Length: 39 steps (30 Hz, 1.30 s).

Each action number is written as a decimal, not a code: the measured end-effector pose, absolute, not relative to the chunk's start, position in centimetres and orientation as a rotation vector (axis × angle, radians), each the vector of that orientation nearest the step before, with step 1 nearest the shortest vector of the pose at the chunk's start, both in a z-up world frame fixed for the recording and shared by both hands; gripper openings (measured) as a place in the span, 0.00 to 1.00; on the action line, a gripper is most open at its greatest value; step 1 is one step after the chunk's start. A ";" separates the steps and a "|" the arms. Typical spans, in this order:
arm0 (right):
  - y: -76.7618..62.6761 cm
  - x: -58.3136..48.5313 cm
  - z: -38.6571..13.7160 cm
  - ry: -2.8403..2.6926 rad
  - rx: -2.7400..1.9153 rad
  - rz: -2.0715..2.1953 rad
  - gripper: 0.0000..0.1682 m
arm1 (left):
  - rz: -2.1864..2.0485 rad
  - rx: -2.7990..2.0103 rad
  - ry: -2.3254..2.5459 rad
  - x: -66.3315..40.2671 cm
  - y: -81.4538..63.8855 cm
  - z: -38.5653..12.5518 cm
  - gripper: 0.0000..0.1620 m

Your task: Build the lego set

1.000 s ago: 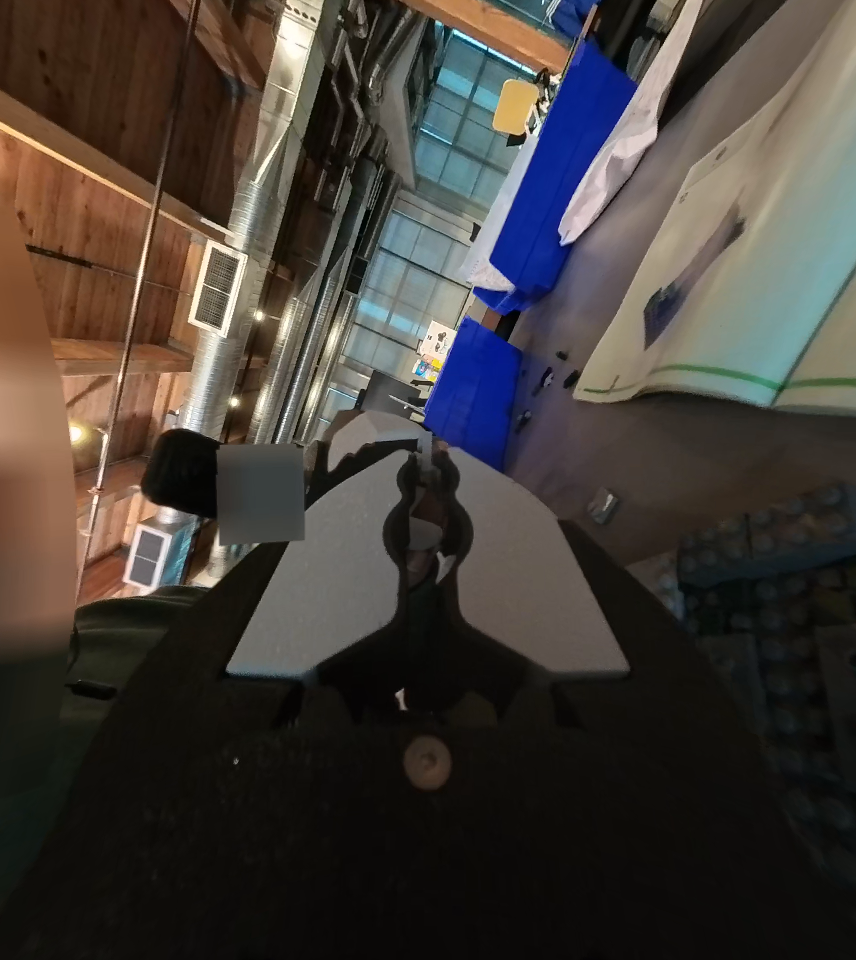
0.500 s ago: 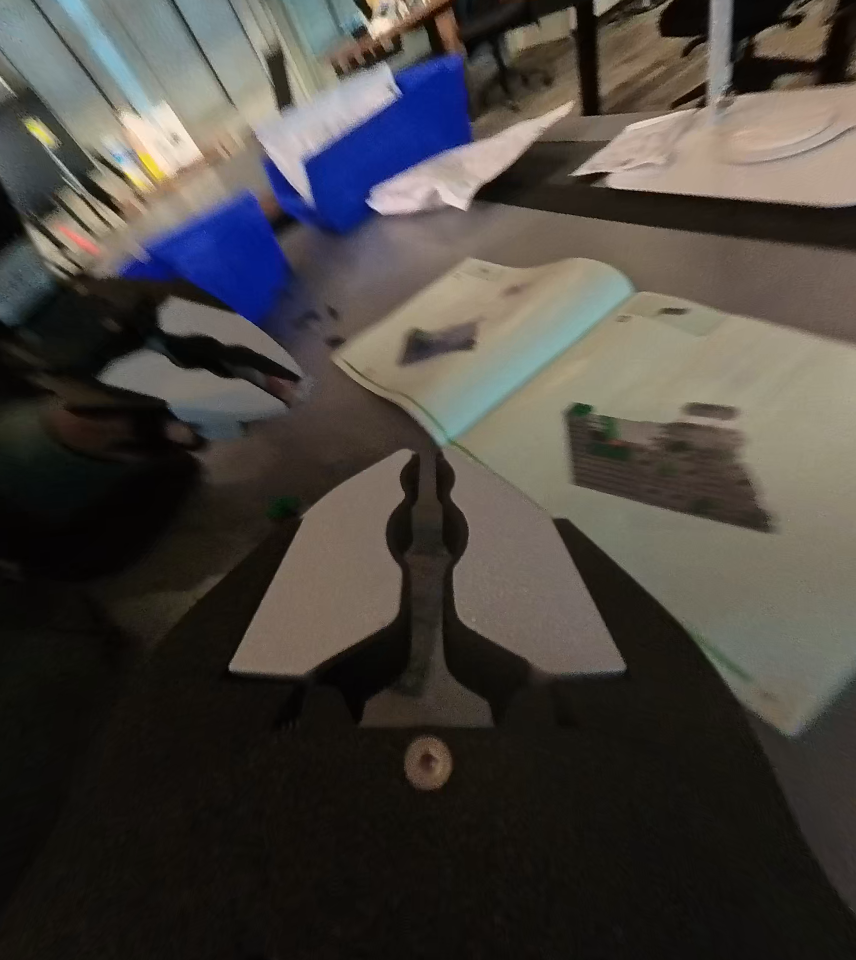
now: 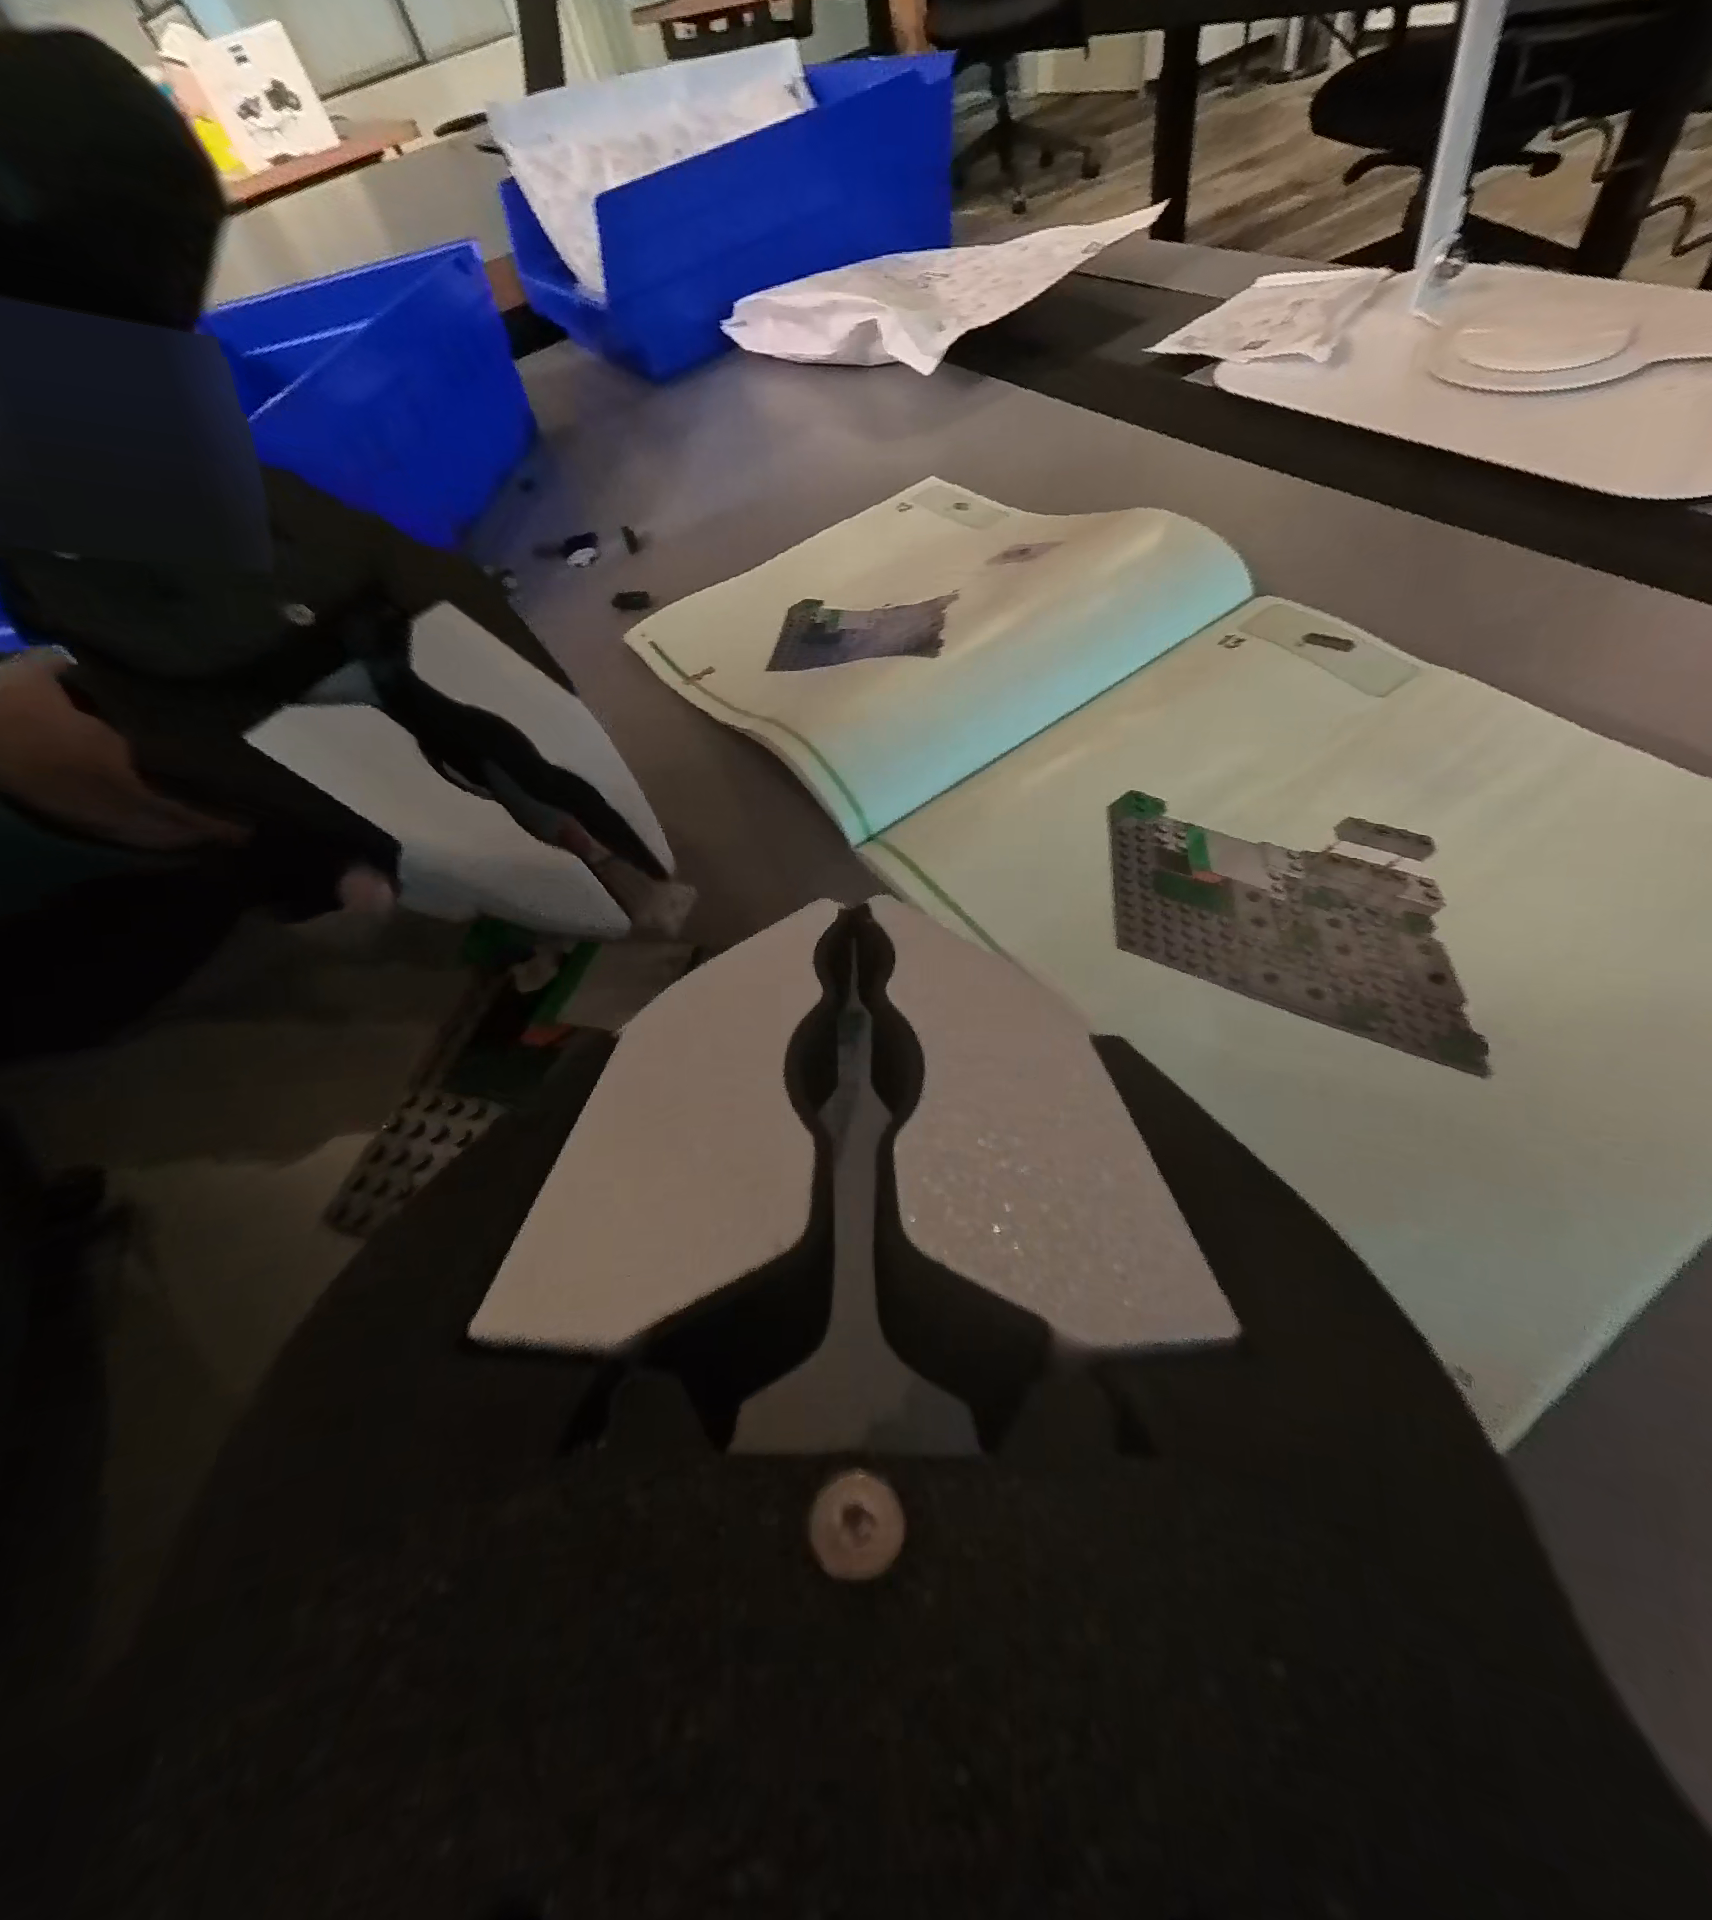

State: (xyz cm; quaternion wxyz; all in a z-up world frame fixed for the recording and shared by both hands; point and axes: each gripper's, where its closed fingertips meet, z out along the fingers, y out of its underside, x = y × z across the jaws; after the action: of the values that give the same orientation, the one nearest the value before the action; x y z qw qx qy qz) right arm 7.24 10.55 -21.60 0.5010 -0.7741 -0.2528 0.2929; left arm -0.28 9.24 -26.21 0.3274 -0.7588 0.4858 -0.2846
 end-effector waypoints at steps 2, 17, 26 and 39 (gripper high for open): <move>10.4 7.0 -21.6 -0.620 -1.867 0.719 0.00 | -0.726 -2.013 1.279 -0.2 9.1 -26.7 0.09; 9.9 6.4 -21.0 -0.621 -1.845 0.757 0.00 | -0.702 -2.056 1.301 0.3 8.9 -27.3 0.10; 9.8 6.4 -20.7 -0.614 -1.835 0.763 0.00 | -0.695 -2.085 1.309 0.5 8.8 -27.7 0.10; 7.7 3.7 -22.9 -0.853 -1.922 0.742 0.00 | -0.653 -2.077 1.319 0.5 9.0 -27.8 0.10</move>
State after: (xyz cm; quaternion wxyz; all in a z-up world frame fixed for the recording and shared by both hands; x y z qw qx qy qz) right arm 3.74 7.71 -22.90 0.4402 -0.7739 -0.3436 0.2988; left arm 0.55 8.96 -27.79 0.2937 -0.7799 0.4953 -0.2453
